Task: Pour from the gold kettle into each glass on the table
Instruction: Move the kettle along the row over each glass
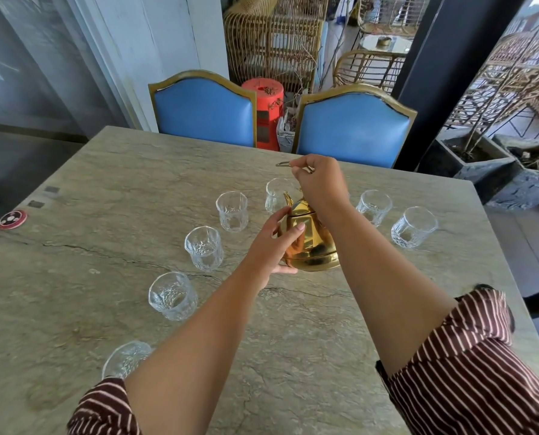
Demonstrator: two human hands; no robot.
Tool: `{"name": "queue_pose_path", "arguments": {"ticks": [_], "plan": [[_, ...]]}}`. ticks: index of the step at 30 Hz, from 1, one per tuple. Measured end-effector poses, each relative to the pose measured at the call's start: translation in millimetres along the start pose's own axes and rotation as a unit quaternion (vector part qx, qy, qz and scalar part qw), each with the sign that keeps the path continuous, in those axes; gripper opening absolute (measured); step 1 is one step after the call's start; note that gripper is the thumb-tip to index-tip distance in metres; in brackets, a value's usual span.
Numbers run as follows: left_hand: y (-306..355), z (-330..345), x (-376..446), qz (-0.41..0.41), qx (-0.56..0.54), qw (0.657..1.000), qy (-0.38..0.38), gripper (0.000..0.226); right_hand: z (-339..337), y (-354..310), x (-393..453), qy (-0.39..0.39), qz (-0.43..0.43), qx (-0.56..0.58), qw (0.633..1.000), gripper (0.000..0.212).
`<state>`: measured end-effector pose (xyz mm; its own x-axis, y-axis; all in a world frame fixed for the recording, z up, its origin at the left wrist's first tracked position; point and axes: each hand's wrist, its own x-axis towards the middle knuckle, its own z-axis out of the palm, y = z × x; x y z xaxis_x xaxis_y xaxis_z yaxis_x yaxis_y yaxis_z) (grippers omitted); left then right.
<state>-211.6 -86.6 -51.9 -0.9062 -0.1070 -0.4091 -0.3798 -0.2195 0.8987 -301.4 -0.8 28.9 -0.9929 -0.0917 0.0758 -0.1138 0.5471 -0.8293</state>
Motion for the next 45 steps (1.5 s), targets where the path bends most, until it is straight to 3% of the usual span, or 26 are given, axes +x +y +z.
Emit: {"name": "queue_pose_path", "arguments": {"ticks": [28,45], "plan": [[1.5,-0.5,-3.8,-0.008,0.015,1.000,-0.001,0.061,0.0,0.2,-4.1,0.005,0.001,-0.003,1.000,0.015],[-8.5,-10.3,-19.3,0.073,0.115,0.991,0.002,0.062,-5.4,26.7,-47.2,0.046,0.013,0.147,0.988,0.017]]}}
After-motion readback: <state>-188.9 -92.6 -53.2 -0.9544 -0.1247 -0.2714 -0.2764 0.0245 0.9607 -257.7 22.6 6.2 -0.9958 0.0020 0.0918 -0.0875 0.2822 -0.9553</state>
